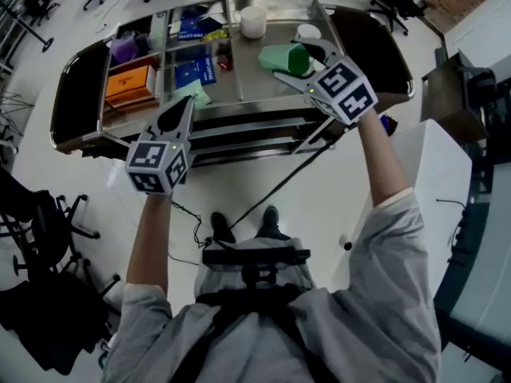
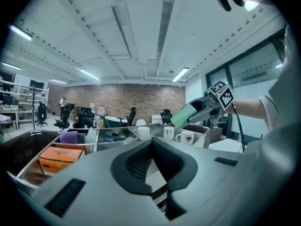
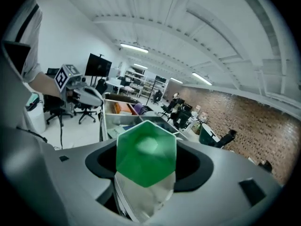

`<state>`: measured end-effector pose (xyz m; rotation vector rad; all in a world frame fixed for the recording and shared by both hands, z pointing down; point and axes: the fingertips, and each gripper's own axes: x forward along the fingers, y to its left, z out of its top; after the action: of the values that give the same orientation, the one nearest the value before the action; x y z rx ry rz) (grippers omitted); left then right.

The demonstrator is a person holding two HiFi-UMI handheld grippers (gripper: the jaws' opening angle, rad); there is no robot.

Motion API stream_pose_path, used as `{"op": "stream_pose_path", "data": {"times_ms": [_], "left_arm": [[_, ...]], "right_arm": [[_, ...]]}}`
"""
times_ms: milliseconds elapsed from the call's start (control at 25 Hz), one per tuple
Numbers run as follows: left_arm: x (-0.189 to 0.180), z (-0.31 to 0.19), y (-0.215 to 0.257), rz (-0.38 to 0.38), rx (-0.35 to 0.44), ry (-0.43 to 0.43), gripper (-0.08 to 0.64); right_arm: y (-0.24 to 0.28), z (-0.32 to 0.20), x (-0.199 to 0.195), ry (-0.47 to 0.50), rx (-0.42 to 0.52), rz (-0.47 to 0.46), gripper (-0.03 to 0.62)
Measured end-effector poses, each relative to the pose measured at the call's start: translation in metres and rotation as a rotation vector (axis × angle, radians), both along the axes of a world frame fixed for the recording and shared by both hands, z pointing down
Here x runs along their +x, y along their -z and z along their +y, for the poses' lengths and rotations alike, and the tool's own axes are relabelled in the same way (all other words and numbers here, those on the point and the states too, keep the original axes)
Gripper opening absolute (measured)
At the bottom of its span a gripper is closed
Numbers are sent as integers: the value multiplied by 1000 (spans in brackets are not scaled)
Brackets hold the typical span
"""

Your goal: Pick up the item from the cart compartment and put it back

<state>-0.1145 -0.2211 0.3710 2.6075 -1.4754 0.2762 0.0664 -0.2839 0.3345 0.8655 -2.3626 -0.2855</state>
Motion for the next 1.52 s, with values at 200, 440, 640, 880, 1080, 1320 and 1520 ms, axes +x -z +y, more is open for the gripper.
{"op": "stream_pose_path", "data": {"times_ms": [200, 440, 640, 880, 1080, 1320, 1520], "left_arm": [[11, -20, 2, -9, 6, -15, 0], [17, -33, -5, -10, -5, -18, 0], [18, -37, -12, -4, -18, -10, 0], [11, -42, -17, 5, -27, 3, 0], [6, -42, -20, 11, -34, 12, 0], [2, -42, -26, 16, -46, 16, 0], [2, -40, -30, 31, -58, 15, 0]], "right_arm": [[-37, -21, -26, 106, -85, 191, 324], [-77, -27, -49, 291, -232, 425, 322], [-109, -26, -58, 403, -338, 601, 324], [-136, -35, -68, 449, -407, 662, 325], [-154, -38, -61, 442, -470, 718, 328], [-167, -36, -62, 453, -493, 762, 331], [-169, -40, -72, 509, -394, 798, 334]]}}
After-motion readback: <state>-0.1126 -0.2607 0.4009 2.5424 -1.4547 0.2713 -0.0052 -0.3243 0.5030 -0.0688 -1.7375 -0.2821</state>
